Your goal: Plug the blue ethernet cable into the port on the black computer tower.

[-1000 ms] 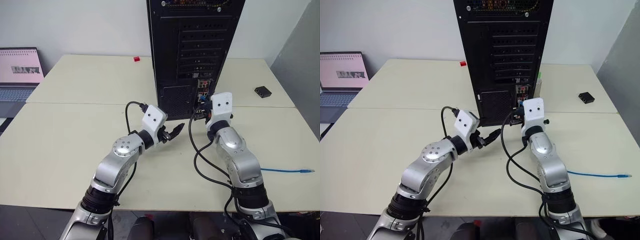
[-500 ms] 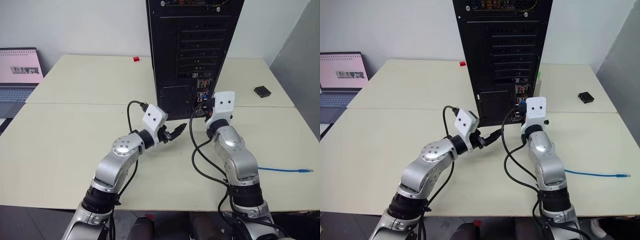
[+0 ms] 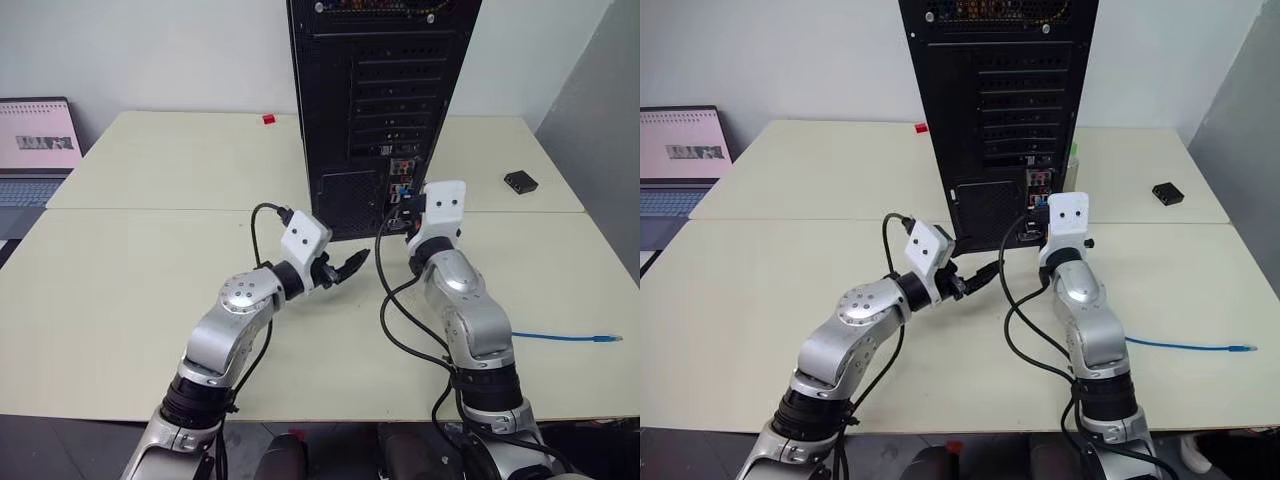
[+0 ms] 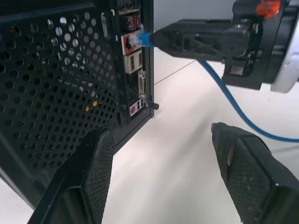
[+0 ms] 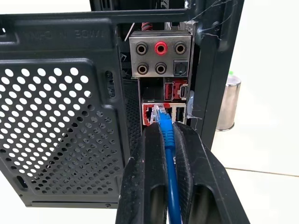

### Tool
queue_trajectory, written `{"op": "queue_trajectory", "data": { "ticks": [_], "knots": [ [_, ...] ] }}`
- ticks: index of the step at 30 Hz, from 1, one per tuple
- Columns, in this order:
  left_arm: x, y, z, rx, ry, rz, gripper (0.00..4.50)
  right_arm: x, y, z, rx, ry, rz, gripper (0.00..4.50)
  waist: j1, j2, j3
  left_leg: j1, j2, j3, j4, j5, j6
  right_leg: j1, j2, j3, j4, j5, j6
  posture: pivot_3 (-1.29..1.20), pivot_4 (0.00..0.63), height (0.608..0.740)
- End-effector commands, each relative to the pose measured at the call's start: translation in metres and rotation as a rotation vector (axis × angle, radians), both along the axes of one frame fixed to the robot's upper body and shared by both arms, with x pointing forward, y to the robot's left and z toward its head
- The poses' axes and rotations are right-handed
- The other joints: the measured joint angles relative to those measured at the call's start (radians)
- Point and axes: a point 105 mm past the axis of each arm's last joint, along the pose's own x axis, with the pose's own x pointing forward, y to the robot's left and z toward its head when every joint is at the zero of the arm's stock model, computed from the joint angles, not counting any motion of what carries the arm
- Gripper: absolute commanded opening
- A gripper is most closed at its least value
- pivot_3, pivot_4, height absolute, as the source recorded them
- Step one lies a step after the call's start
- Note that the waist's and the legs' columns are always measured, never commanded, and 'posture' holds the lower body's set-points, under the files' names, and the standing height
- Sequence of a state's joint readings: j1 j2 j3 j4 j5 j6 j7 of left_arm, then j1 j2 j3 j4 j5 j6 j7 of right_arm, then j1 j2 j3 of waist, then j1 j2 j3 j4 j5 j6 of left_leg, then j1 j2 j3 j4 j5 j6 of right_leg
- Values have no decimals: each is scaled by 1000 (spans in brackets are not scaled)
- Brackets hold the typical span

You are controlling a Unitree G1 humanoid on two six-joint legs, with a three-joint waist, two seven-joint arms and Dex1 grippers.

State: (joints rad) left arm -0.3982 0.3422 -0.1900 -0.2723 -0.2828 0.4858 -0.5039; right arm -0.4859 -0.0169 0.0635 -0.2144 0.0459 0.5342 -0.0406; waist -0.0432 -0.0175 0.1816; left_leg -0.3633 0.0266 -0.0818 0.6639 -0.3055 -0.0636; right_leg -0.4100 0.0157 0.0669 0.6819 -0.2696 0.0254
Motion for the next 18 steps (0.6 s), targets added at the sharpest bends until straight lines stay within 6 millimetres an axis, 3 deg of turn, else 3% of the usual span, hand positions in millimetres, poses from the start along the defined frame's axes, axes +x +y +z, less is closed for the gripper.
{"op": "queue_trajectory", "data": {
  "ticks": [1,18],
  "knots": [
    [-4,0,13,-5,-73,-10,3406,-1,9,16,-48,-73,23,0,-1,0,0,0,0,0,0,0,0,0,0,0,0,0,0,0,150,740],
    [-4,0,11,2,-85,-10,3406,0,12,11,-121,-76,12,0,-8,0,0,0,0,0,0,0,0,0,0,0,0,0,0,0,150,740]
  ]
}}
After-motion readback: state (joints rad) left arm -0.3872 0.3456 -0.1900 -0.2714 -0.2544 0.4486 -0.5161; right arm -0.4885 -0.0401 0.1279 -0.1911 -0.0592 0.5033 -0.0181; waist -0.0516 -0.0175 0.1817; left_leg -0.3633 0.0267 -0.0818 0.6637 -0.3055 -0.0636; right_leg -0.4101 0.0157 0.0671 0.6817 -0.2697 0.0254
